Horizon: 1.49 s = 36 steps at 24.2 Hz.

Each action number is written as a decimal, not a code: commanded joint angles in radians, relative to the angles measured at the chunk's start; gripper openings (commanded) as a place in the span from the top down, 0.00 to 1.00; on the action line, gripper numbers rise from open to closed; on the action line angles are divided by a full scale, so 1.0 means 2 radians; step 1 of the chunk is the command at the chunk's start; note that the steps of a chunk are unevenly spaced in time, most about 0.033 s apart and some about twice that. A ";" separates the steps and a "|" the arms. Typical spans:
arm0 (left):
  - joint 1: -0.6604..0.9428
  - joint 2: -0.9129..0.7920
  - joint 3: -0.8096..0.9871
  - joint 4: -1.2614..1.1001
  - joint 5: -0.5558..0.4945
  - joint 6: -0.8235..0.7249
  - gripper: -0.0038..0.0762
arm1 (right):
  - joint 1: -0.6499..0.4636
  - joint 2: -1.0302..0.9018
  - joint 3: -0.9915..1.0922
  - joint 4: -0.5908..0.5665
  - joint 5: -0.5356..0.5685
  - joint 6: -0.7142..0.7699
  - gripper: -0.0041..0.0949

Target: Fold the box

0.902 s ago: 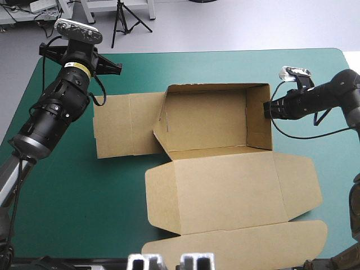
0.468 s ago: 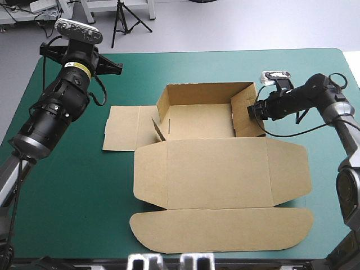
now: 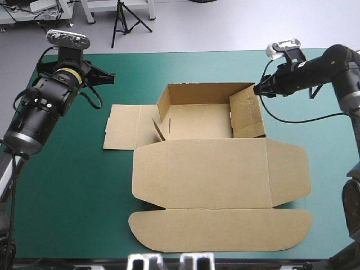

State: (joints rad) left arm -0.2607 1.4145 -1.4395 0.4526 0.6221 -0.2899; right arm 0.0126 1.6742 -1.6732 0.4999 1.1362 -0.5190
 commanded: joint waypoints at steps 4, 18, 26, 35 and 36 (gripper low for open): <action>0.084 -0.016 -0.015 -0.239 0.015 0.155 0.96 | 0.000 -0.047 -0.071 -0.033 0.038 0.072 0.51; 0.239 0.042 -0.034 -0.457 0.250 0.244 0.96 | 0.001 -0.004 -0.086 -0.072 0.055 0.133 0.52; 0.240 0.044 -0.034 -0.478 0.234 0.249 0.96 | 0.006 0.088 -0.086 -0.015 0.056 0.127 0.52; 0.240 0.045 -0.034 -0.478 0.219 0.288 0.96 | 0.051 0.153 -0.086 -0.040 0.056 0.136 0.65; 0.241 0.046 -0.034 -0.478 0.217 0.287 0.96 | 0.051 0.153 -0.086 -0.039 0.056 0.137 0.85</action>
State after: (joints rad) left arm 0.2157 1.5418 -1.4720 -0.4607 1.0983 0.2696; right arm 0.1048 2.0241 -1.8143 0.3875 1.2143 -0.2454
